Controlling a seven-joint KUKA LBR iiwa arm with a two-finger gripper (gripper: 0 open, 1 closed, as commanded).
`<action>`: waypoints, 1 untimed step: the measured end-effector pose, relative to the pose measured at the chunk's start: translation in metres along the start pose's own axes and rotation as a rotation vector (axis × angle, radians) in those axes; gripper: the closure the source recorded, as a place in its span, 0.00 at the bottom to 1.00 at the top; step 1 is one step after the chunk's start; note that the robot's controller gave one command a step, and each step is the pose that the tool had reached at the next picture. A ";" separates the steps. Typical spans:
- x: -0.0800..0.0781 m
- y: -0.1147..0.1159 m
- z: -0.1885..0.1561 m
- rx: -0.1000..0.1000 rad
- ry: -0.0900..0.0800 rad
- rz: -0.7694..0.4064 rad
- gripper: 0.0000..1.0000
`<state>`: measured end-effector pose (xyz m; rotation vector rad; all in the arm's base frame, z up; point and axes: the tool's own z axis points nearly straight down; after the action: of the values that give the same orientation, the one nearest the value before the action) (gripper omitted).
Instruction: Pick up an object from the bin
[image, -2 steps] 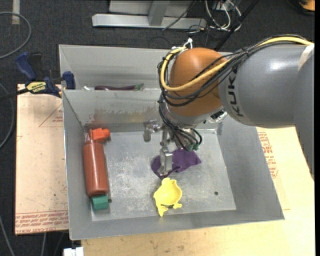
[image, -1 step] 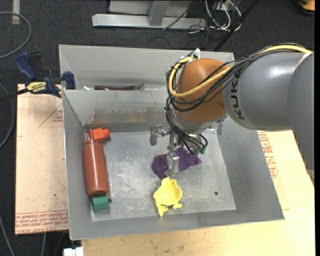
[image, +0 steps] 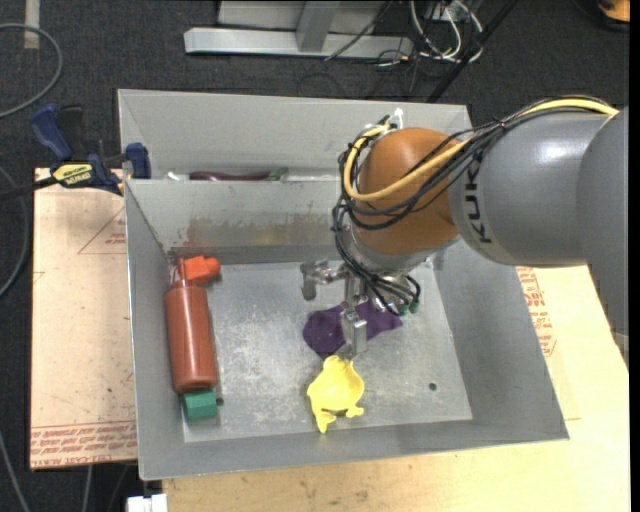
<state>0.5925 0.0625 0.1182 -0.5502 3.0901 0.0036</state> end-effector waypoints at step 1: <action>-0.005 -0.019 0.038 0.002 -0.010 -0.039 1.00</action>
Offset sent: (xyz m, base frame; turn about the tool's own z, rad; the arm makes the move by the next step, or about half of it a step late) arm 0.0000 0.0000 0.0000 0.0000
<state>0.6043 0.0466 0.0799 -0.6085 3.0687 0.0039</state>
